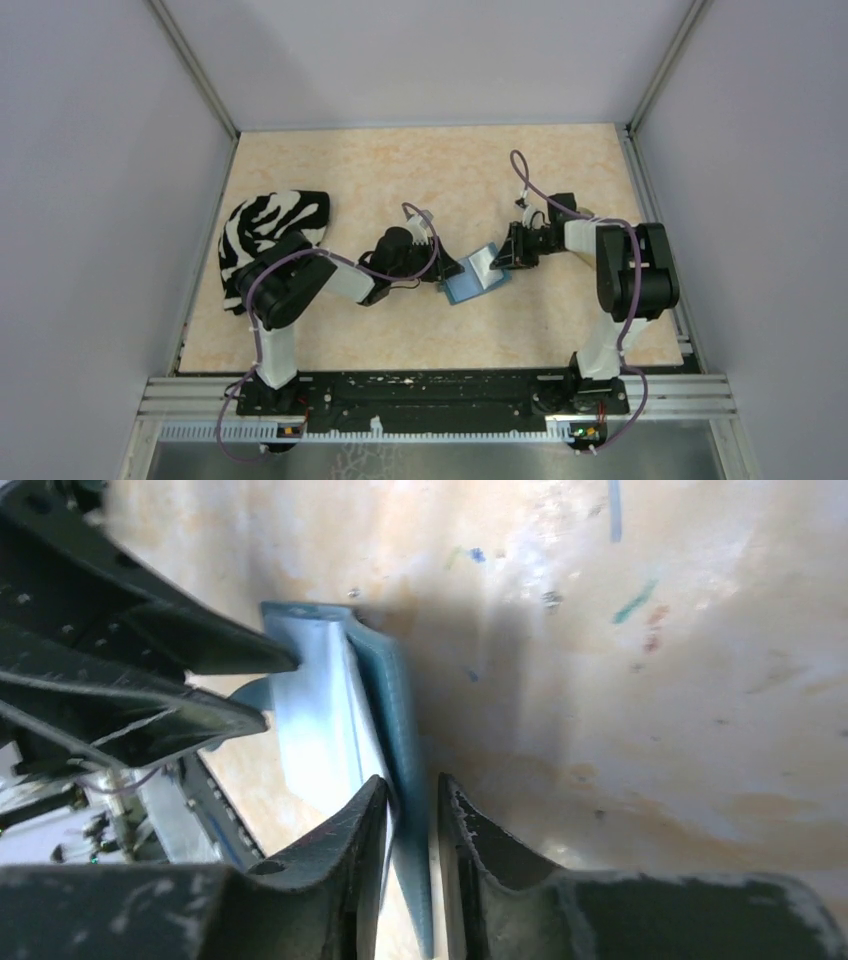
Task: Put the credit cards into the card holder
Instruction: Open the card holder at the center of the board.
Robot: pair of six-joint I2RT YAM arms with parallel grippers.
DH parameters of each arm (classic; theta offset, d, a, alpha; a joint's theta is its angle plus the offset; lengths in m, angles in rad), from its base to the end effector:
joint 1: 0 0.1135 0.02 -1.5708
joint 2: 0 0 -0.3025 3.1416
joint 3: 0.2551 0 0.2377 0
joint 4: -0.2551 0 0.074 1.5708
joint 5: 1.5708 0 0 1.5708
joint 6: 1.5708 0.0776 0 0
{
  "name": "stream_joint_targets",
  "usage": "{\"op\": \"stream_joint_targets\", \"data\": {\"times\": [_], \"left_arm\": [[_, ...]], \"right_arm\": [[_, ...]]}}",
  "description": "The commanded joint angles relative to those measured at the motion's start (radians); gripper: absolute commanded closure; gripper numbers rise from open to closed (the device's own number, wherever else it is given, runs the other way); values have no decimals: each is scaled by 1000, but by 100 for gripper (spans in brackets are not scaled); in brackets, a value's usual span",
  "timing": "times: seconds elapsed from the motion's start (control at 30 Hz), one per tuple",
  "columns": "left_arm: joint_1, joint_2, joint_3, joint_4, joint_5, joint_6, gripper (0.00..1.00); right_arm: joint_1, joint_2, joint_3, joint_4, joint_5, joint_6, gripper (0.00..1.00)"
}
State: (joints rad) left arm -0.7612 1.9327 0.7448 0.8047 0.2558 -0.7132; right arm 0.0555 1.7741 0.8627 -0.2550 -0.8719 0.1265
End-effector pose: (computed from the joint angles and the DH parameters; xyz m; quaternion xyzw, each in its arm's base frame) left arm 0.2811 -0.2949 0.1497 0.0911 0.8201 -0.4513 0.3398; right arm 0.3144 0.0770 0.1508 -0.0532 0.8905 0.4285 0.1437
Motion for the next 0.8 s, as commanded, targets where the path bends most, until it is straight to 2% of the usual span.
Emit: {"op": "stream_joint_targets", "data": {"times": [0.0,0.23,0.3,0.4,0.6,0.77], "left_arm": [[4,-1,-27,-142,-78,71,56],[4,-11,-46,-160,-69,91,57],[5,-15,-44,-169,-68,102,57],[5,-21,-34,-192,-64,115,57],[4,-20,-2,-221,-33,135,57],[3,-36,-2,-226,-11,137,58]], "right_arm": [[20,-36,43,-17,198,-59,68],[214,-126,84,-63,577,-275,49],[272,-146,89,-58,719,-327,48],[318,-158,84,-48,845,-382,49],[330,-147,87,-69,959,-457,50],[330,-156,92,-103,897,-483,51]]}}
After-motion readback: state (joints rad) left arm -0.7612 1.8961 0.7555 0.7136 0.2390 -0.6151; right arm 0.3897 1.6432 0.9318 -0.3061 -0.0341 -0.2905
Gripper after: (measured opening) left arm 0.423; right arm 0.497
